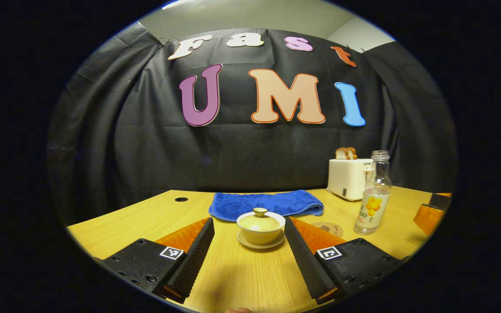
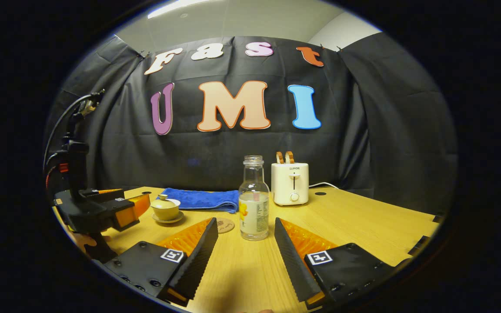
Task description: Open the teacup lid with one hand, grasp the water bottle and pour water into the teacup with the other hand; after pouring, place the water bottle on the coaster and then close the teacup lid.
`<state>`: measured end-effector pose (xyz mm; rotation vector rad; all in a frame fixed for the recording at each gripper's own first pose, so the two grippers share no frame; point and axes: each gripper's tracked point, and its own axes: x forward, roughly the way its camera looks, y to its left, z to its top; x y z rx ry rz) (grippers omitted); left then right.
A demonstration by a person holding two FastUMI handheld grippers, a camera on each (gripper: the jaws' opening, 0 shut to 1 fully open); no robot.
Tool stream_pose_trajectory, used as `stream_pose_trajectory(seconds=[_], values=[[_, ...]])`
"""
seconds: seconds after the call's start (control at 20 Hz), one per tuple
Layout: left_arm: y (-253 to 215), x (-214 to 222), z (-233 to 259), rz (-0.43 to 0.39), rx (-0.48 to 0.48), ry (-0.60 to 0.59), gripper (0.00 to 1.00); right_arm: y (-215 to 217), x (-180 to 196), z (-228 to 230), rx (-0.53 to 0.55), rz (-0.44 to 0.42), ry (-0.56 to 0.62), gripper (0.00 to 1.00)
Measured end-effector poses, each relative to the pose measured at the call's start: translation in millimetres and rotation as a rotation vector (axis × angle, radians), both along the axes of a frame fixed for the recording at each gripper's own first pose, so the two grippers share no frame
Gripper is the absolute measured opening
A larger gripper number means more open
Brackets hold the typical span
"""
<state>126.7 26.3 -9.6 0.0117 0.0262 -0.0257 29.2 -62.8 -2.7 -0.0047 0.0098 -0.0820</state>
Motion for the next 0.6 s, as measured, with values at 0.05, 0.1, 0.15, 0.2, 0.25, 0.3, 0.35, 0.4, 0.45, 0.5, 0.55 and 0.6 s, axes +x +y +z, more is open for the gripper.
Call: stream_pose_trajectory(seconds=[0.05, 0.1, 0.15, 0.2, 0.25, 0.3, 0.35, 0.4, 0.45, 0.5, 0.55, 0.6], values=[[-1, 10, -2, -0.003, 0.01, 0.014, 0.96, -5, 1, 1, 0.0, -0.009, -0.002, 0.86], [-2, 18, -5, -0.008, 0.028, 0.029, 0.96, -9, 2, 1, -0.002, -0.016, -0.003, 0.86], [-3, 27, -5, -0.01, 0.043, 0.034, 0.96, -14, 3, 2, -0.002, -0.024, -0.005, 0.86], [-4, 36, -5, -0.011, 0.053, 0.041, 0.96, -18, 4, 1, -0.003, -0.032, -0.005, 0.86], [-6, 43, -6, -0.012, 0.061, 0.048, 0.95, -22, 6, 2, -0.002, -0.039, -0.005, 0.86], [-9, 50, -9, -0.02, 0.062, 0.059, 0.96, -27, 7, 1, -0.002, -0.047, -0.002, 0.87], [-12, 57, -11, -0.024, 0.069, 0.074, 0.95, -30, 7, 0, 0.0, -0.049, 0.004, 0.87], [-12, 62, -12, -0.024, 0.073, 0.08, 0.95, -31, 8, -1, 0.0, -0.051, 0.007, 0.86], [-13, 68, -13, -0.02, 0.076, 0.09, 0.95, -33, 9, 0, -0.001, -0.054, 0.006, 0.86], [-14, 73, -16, -0.021, 0.078, 0.1, 0.94, -35, 8, 1, -0.002, -0.057, 0.004, 0.86], [-15, 77, -17, -0.022, 0.082, 0.11, 0.94, -37, 9, 2, -0.002, -0.06, 0.001, 0.86], [-17, 80, -17, -0.022, 0.087, 0.115, 0.94, -38, 9, 1, -0.003, -0.062, 0.0, 0.87]])
